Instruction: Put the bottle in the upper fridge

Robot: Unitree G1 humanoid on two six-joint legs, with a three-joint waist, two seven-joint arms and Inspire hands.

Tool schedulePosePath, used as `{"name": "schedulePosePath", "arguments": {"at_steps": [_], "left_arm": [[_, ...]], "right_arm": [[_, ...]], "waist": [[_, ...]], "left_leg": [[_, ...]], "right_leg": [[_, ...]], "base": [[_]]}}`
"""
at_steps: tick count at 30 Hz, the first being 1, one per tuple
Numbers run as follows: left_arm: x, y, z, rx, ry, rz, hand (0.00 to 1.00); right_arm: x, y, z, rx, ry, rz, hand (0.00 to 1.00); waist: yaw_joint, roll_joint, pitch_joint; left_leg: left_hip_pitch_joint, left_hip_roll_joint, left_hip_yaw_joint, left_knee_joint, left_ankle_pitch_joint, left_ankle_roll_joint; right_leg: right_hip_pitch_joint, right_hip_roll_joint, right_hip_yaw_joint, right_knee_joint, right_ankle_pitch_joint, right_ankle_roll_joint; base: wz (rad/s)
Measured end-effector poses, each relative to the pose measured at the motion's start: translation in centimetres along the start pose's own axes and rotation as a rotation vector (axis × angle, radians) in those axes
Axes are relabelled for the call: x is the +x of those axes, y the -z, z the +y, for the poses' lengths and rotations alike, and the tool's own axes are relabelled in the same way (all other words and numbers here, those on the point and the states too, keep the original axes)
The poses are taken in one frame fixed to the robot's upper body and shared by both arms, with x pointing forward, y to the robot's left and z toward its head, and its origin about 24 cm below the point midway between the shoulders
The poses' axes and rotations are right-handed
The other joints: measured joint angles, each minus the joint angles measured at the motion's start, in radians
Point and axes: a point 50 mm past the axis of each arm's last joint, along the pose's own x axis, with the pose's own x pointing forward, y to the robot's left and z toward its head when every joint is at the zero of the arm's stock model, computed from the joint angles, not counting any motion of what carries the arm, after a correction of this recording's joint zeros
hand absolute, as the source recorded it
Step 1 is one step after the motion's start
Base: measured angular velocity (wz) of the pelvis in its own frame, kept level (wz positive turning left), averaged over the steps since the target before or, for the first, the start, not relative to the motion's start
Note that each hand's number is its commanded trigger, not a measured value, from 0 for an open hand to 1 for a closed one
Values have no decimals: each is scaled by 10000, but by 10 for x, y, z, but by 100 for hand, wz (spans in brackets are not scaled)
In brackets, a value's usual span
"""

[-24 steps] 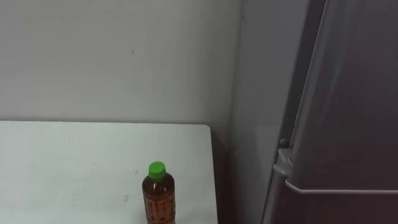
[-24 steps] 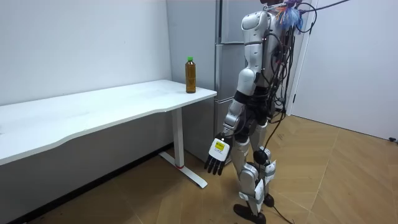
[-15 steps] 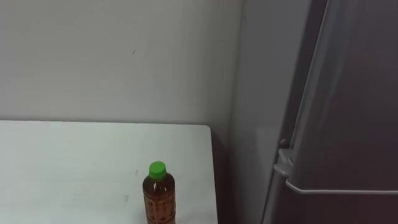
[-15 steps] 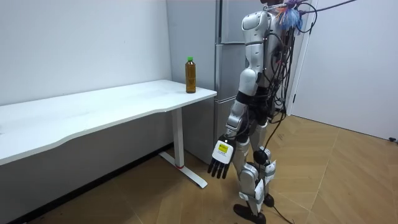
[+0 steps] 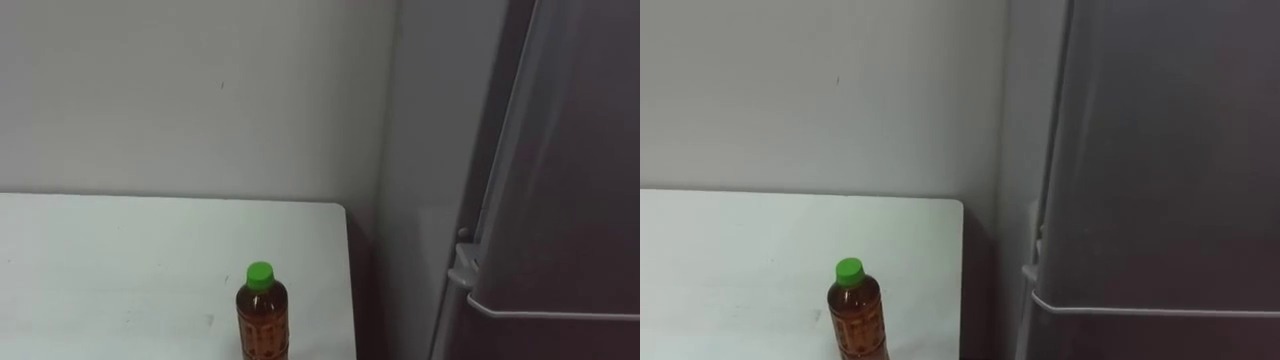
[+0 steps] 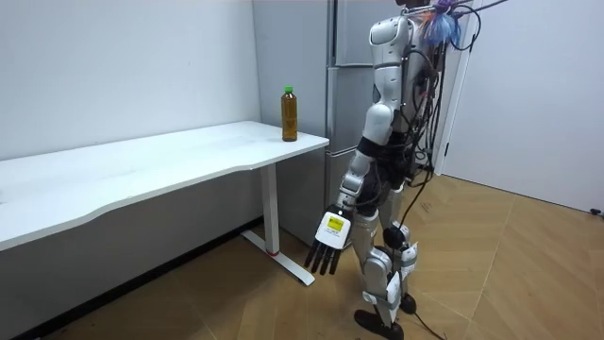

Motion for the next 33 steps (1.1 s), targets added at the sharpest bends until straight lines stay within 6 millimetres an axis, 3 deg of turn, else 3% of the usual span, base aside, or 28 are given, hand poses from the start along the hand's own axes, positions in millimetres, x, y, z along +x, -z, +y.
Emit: {"name": "schedulePosePath", "arguments": {"at_steps": [3, 9, 11, 14, 17, 21, 25, 30, 33], "left_arm": [[0, -27, 10, -1878, -599, -660, 0], [-15, -101, 39, -4994, -1362, -2910, 0], [-31, -132, 51, -5718, -1563, -4244, 0], [-49, -160, 62, -6443, -1573, -5566, 0], [-95, -198, 82, -7727, -1663, -7969, 0], [-140, -222, 96, -8245, -1850, -10444, 0], [-184, -238, 102, -8575, -1649, -12538, 0], [-216, -245, 92, -8268, -229, -14023, 0], [-233, -254, 74, -7715, 1206, -14699, 0]], "right_arm": [[-1, 1, -4, 202, 111, -19, 0], [-5, 6, -21, 775, 788, -253, 0], [-6, 8, -24, 872, 859, -348, 0], [-7, 10, -26, 978, 962, -371, 0], [-8, 11, -26, 988, 1156, -460, 0], [-7, 11, -23, 761, 1185, -615, 0], [-7, 13, -20, 944, 1116, -618, 0], [-6, 10, -17, 910, 976, -674, 0], [-6, 8, -17, 765, 907, -769, 0]], "waist": [[190, 48, 11], [431, 350, 10], [522, 425, -5], [671, 477, -27], [846, 457, -46], [830, 407, -21], [537, 289, 61], [404, 291, 53], [330, 307, 48]], "left_leg": [[-27, -12, -94, 16, 1, -2], [-55, -45, -282, 28, 1, 0], [-70, -61, -330, 26, 1, 1], [-98, -67, -353, 37, 2, 2], [-246, -106, -378, 95, 5, 7], [-257, -140, -412, 163, 6, 7], [-294, -191, -673, 197, 5, 10], [-498, -187, -760, 218, -18, 64], [-546, -186, -761, 303, -16, 61]], "right_leg": [[52, -2, -23, -67, 0, 0], [67, 9, -73, -47, -1, 0], [45, 6, -39, -59, -1, 0], [-27, 0, -101, -62, -1, 0], [-87, -30, -49, -68, -6, 8], [-25, -75, -88, -68, -11, 16], [33, -87, -27, -72, -11, 16], [-138, -72, -66, -70, -11, 16], [-150, -84, -89, -75, -11, 16]], "base": [[8], [6], [4], [1], [1], [5], [18], [3], [5]]}}
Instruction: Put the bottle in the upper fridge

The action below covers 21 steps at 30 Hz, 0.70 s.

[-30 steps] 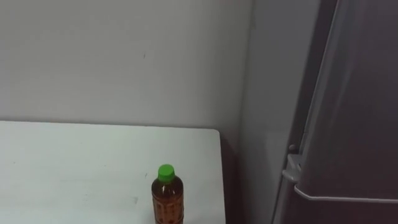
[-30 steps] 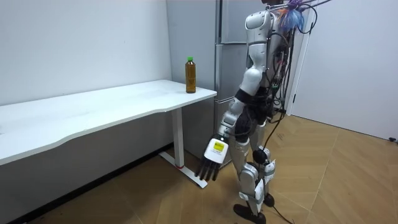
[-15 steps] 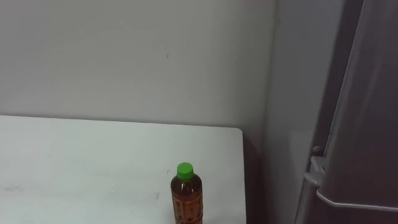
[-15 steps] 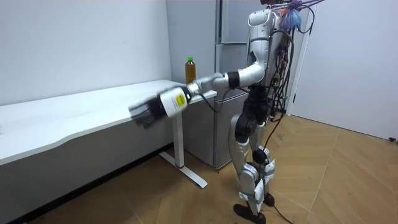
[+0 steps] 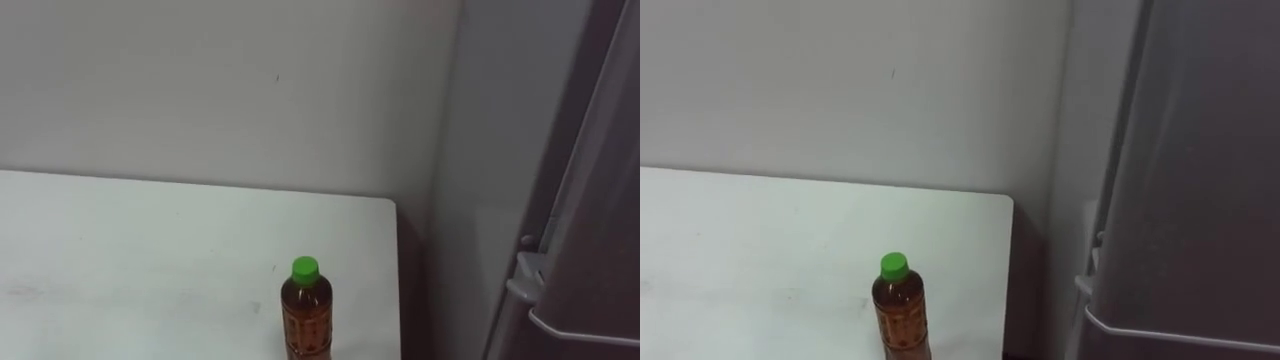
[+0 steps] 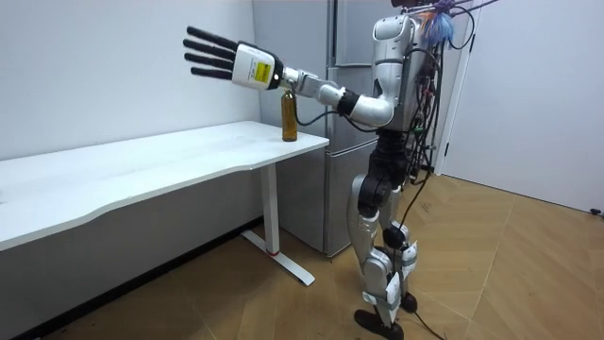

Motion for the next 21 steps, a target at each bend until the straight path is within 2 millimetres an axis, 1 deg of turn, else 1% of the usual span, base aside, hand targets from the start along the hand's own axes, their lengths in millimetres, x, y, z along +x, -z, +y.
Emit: {"name": "schedulePosePath", "arguments": {"at_steps": [2, 3, 5, 7, 8, 10, 11, 15, 16, 17, 18, 20, 21], "left_arm": [[-3, 1, -24, -331, 1362, 193, 0], [-4, 2, -30, -401, 1737, 290, 0], [-13, 7, -48, -652, 2944, 676, 0], [-17, 9, -59, -722, 3732, 941, 0], [-20, 8, -68, -838, 4315, 1046, 0], [-23, 4, -80, -1126, 5048, 1009, 0], [-24, 1, -88, -1271, 5503, 918, 0], [-30, -12, -103, -1749, 6497, 505, 0], [-33, -16, -107, -2140, 6805, 481, 0], [-36, -20, -111, -2525, 7033, 448, 0], [-37, -22, -113, -2676, 7189, 418, 0], [-41, -26, -120, -3138, 7815, 375, 0], [-43, -27, -122, -3350, 7989, 438, 0]], "right_arm": [[0, -3, 2, -193, -69, -130, 0], [0, -4, 2, -211, -88, -144, 0], [0, -6, 5, -343, -220, -233, 0], [1, -9, 9, -396, -362, -291, 0], [1, -10, 11, -436, -410, -238, 0], [2, -13, 14, -464, -475, -249, 0], [2, -14, 15, -481, -491, -233, 0], [3, -14, 16, -557, -507, -136, 0], [3, -15, 16, -598, -543, -159, 0], [3, -17, 17, -686, -589, -181, 0], [3, -17, 17, -727, -616, -187, 0], [3, -18, 18, -892, -726, -211, 0], [3, -18, 19, -914, -734, -221, 0]], "waist": [[-80, 15, 12], [-139, 17, 12], [-447, 9, 5], [-550, -7, 5], [-636, -19, -2], [-780, -19, -6], [-784, -20, -6], [-873, -1, -18], [-1024, 0, -29], [-1067, 19, -38], [-1073, 23, -37], [-1067, 28, -39], [-1067, 30, -40]], "left_leg": [[-36, -14, 4, 79, 2, -3], [-32, -18, 6, 80, 2, -3], [-14, -18, 115, 84, 2, -3], [-24, -5, 159, 86, 3, -3], [-59, -3, 182, 86, 3, -3], [-145, -4, 193, 92, 3, -3], [-166, 0, 258, 103, 3, -2], [-157, 28, 409, 108, 5, -5], [-129, 34, 440, 108, 6, -6], [-118, 34, 451, 108, 7, -7], [-108, 37, 473, 107, 7, -7], [-72, 61, 681, 106, 7, -8], [-64, 62, 675, 106, 7, -8]], "right_leg": [[28, -17, -6, 0, 0, 0], [38, -17, 1, -1, -1, 1], [43, -19, 72, 1, -3, 4], [5, -16, 124, 2, -3, 4], [-35, -16, 127, 4, -3, 4], [-130, -19, 181, 9, -3, 4], [-174, -18, 276, 7, -2, 4], [-220, -17, 361, 5, -3, 4], [-220, -16, 368, 4, -3, 4], [-217, -14, 390, 4, -3, 4], [-216, -12, 416, 4, -3, 4], [-219, -14, 557, 5, -3, 4], [-220, -14, 579, 5, -3, 4]], "base": [[2], [0], [-5], [-13], [-12], [-7], [-11], [-13], [0], [-4], [-10], [-17], [-13]]}}
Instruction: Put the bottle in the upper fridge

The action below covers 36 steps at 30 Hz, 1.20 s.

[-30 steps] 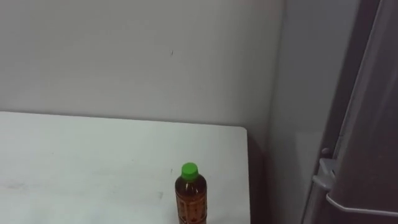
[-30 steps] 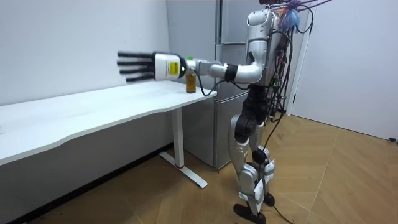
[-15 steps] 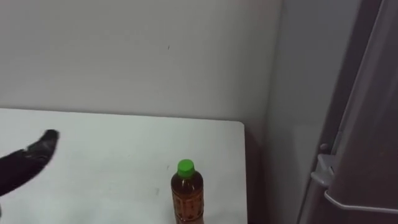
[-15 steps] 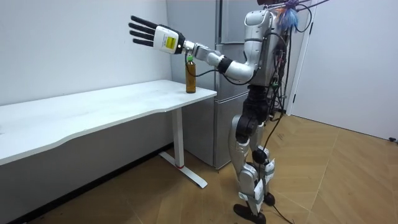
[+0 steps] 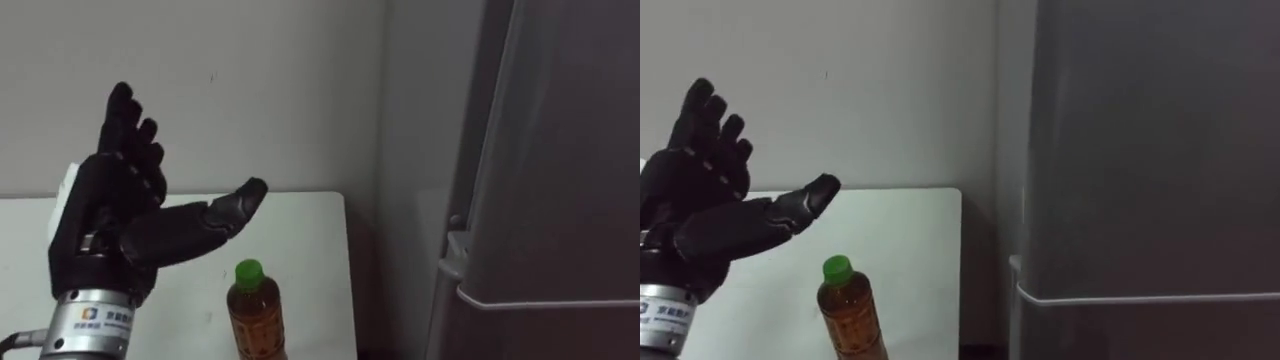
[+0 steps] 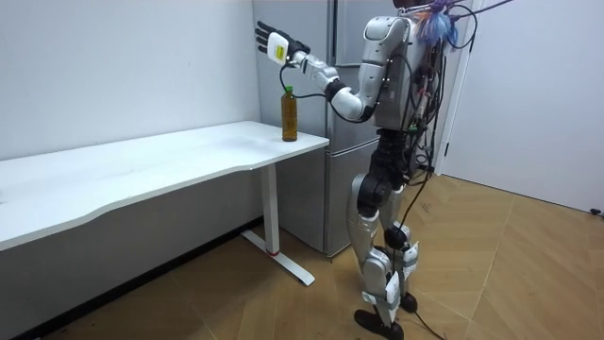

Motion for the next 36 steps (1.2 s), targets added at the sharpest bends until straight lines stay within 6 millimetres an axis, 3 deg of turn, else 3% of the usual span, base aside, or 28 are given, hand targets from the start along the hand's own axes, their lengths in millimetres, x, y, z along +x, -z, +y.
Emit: {"name": "schedulePosePath", "arguments": {"at_steps": [13, 26, 36], "left_arm": [[-7, 12, -50, -3458, 3402, 1211, 0], [-18, 22, -77, -3759, 5736, 2143, 0], [-22, 23, -83, -3727, 6341, 2198, 0]], "right_arm": [[1, -6, 2, -548, -122, 167, 0], [3, -13, 5, -779, -396, 319, 0], [3, -16, 2, -944, -413, 322, 0]], "waist": [[-60, 69, -55], [-283, 82, -43], [-286, 158, -12]], "left_leg": [[-111, 9, 42, 12, -4, 2], [-284, 6, 92, 82, 0, -1], [-329, 13, 92, 96, 0, -1]], "right_leg": [[-105, 30, -34, 33, 1, 0], [-325, 39, 291, 7, 1, 0], [-328, 47, 292, 16, 1, 0]], "base": [[-1], [-1], [0]]}}
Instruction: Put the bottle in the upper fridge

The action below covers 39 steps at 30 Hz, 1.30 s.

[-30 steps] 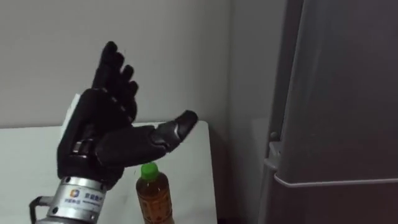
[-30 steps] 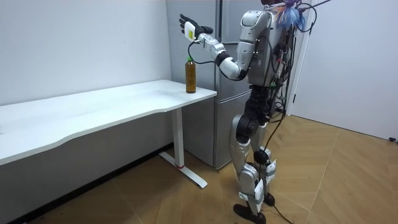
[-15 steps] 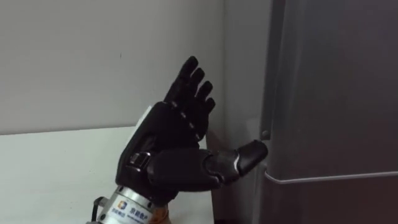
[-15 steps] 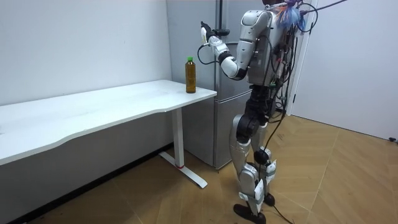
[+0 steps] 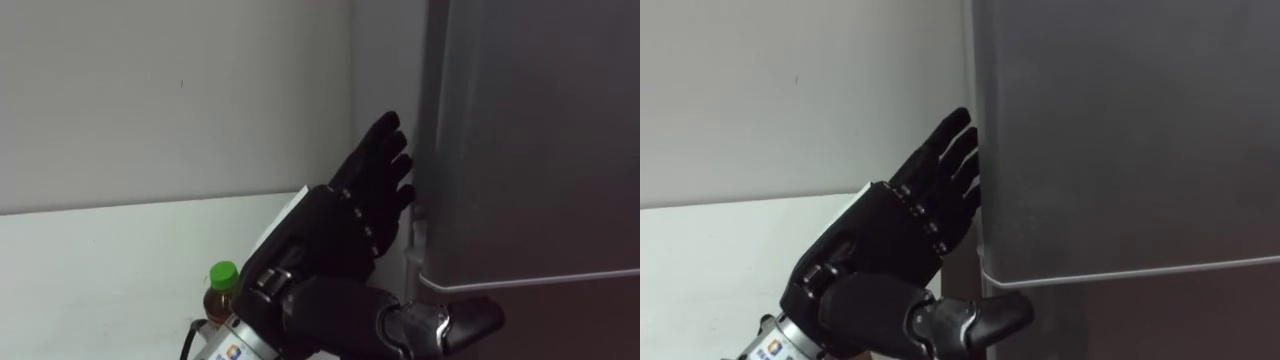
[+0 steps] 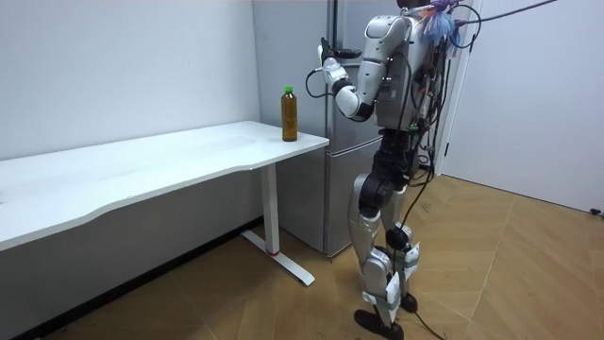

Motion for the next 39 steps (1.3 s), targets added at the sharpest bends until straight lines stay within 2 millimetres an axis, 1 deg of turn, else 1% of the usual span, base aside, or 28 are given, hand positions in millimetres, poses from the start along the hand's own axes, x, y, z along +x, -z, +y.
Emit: {"name": "schedulePosePath", "arguments": {"at_steps": [4, 16, 17, 18, 19, 20, 21, 22, 23, 25, 27, 29, 30, 31, 32, 33, 36, 37, 38, 39], "left_arm": [[0, 0, 0, 74, -11, 14, 0], [0, 0, -1, 126, 181, 13, 0], [0, 0, -1, 128, 207, 15, 13], [0, 0, -1, 128, 218, 16, 17], [0, 0, -1, 134, 242, 18, 51], [0, 0, -1, 192, 271, 30, 61], [0, 0, -1, 249, 265, 38, 74], [0, 0, -1, 299, 250, 44, 97], [-1, 0, 0, 412, 186, 52, 100], [-2, -2, 4, 634, -31, 30, 100], [-1, -1, 3, 692, 108, 89, 100], [-1, -1, 2, 741, 86, 77, 94], [-1, -1, 2, 749, 90, 86, 92], [-1, -1, 2, 746, 218, 98, 93], [-2, 0, 1, 758, 271, 134, 93], [-2, 0, 2, 765, 224, 141, 92], [-2, 0, 2, 808, 184, 144, 77], [-2, 0, 2, 812, 140, 132, 75], [-2, 0, 2, 797, 179, 127, 68], [-2, 0, 1, 795, 213, 128, 58]], "right_arm": [[0, 0, -1, -8, -23, 42, 0], [0, -1, -1, -84, -80, 44, 0], [0, -1, -1, -108, -110, 42, 0], [0, -1, -1, -135, -118, 42, 0], [0, -2, 0, -190, -137, 34, 0], [0, -2, 0, -220, -154, 36, 0], [0, -2, 0, -230, -161, 34, 0], [0, -2, 1, -245, -182, 25, 0], [0, -2, 1, -252, -211, 19, 0], [0, -2, 1, -264, -245, 5, 0], [1, -2, 2, -274, -263, -6, 0], [1, -3, 3, -339, -289, -38, 0], [1, -4, 3, -358, -290, -57, 0], [1, -4, 3, -376, -293, -83, 0], [1, -3, 3, -374, -270, -59, 0], [1, -4, 3, -396, -273, -75, 0], [1, -4, 4, -510, -305, -69, 0], [1, -5, 5, -525, -309, -76, 0], [1, -5, 5, -560, -316, -86, 0], [1, -5, 5, -574, -320, -92, 0]], "waist": [[-1, 39, -15], [9, 51, -16], [12, 47, -13], [14, 46, -13], [13, 41, -9], [14, 38, -7], [14, 37, -6], [14, 33, -4], [15, 26, 1], [15, 7, 15], [13, -11, 26], [-13, -20, 33], [-20, -20, 33], [-17, -11, 27], [7, 28, 0], [8, 26, 2], [9, 31, -1], [8, 39, 2], [9, 37, 5], [9, 35, 7]], "left_leg": [[-21, 5, -9, -1, -1, 0], [-28, 2, -36, -21, -2, 0], [-28, 2, -36, -21, -2, 0], [-28, 2, -35, -21, -2, 0], [-27, 1, -35, -21, -2, 0], [-27, 1, -35, -21, -2, 0], [-27, 1, -34, -21, -2, 0], [-27, 1, -35, -21, -2, 0], [-28, 1, -34, -21, -2, 0], [-37, 2, -36, -21, -2, 0], [-48, -1, -60, -22, -2, 0], [-61, -5, -82, -33, -2, 0], [-64, -5, -82, -33, -2, 0], [-74, -4, -90, -32, -2, 0], [-81, -7, -90, -22, -2, 0], [-84, -10, -89, -21, -2, 0], [-81, -30, -69, 8, -1, 0], [-78, -35, -58, 11, 0, 1], [-74, -38, -54, 11, 0, 1], [-73, -38, -52, 11, 0, 1]], "right_leg": [[3, 6, -3, 9, 0, -1], [-1, 9, -4, 6, 0, -1], [-1, 8, -4, 7, 0, 0], [-1, 8, -4, 7, 0, 0], [-1, 7, -4, 7, 0, -1], [-1, 7, -4, 7, 0, 0], [-1, 6, -4, 5, 0, 0], [-1, 5, -5, 4, 0, 0], [0, 5, -5, 4, 0, 0], [-1, 6, -10, -1, 0, 0], [0, 5, -37, 1, 0, 0], [-3, 1, -98, 1, 0, 0], [-3, 1, -112, 2, 0, 0], [-3, 2, -121, 1, 0, 0], [-2, -1, -113, 3, 0, -1], [-3, -4, -109, 2, 0, 0], [-13, -27, -103, -2, 0, 0], [-14, -33, -83, -5, 0, 0], [-13, -35, -47, -6, 0, 0], [-13, -35, -22, -6, 0, 0]], "base": [[0], [0], [0], [0], [0], [0], [0], [0], [0], [2], [4], [4], [6], [9], [10], [9], [1], [0], [0], [0]]}}
